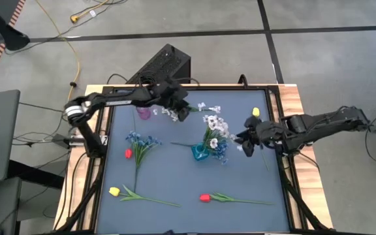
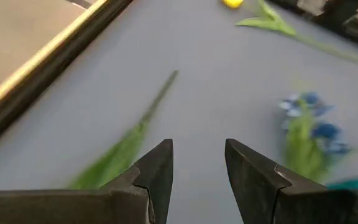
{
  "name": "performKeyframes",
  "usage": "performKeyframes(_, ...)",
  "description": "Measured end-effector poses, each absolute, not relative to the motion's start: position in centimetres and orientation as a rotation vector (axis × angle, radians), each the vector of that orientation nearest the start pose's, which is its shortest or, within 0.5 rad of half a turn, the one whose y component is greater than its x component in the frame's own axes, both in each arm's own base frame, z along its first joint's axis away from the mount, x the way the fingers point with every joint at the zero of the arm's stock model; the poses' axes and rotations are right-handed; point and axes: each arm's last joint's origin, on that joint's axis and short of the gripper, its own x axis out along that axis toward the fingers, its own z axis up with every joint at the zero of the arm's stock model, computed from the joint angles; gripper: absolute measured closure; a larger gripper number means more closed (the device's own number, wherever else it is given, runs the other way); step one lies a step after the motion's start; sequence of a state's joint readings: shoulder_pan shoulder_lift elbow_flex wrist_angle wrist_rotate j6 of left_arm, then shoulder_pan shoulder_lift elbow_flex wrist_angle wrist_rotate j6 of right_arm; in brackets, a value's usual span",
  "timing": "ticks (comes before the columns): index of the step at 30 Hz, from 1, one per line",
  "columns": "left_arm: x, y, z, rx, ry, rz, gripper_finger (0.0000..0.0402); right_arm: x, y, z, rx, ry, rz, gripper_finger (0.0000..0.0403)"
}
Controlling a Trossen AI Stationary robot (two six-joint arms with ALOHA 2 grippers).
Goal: Sort flowers into vase by color
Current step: Put the top white flower into the blue vase
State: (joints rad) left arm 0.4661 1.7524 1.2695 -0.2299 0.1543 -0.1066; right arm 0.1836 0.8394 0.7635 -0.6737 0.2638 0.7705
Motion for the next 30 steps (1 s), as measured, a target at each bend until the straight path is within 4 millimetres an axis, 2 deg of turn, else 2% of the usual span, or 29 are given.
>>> performKeyframes(8, 38.8, 20.8, 20.9, -0.152, 0.928, 0.246, 0.0267, 16.1, 3.1, 27.7, 0.641, 0.645, -0.321, 0.022)
performKeyframes(16, 40.5, 23.5, 17.2, -0.142, 1.194, 0.149, 0.0267, 15.9, 3.9, 27.8, 0.685, 0.641, -0.313, 0.022)
performKeyframes(20, 40.9, 23.6, 15.8, -0.099, 1.26, 0.108, 0.0267, 15.8, 4.2, 27.8, 0.674, 0.617, -0.332, 0.022)
performKeyframes(25, 41.1, 23.2, 15.5, 0.011, 1.302, 0.121, 0.0271, 15.7, 4.5, 27.9, 0.65, 0.595, -0.346, 0.022)
performKeyframes(30, 41.0, 23.0, 15.4, 0.083, 1.35, 0.136, 0.0315, 15.7, 4.6, 27.9, 0.643, 0.59, -0.35, 0.022)
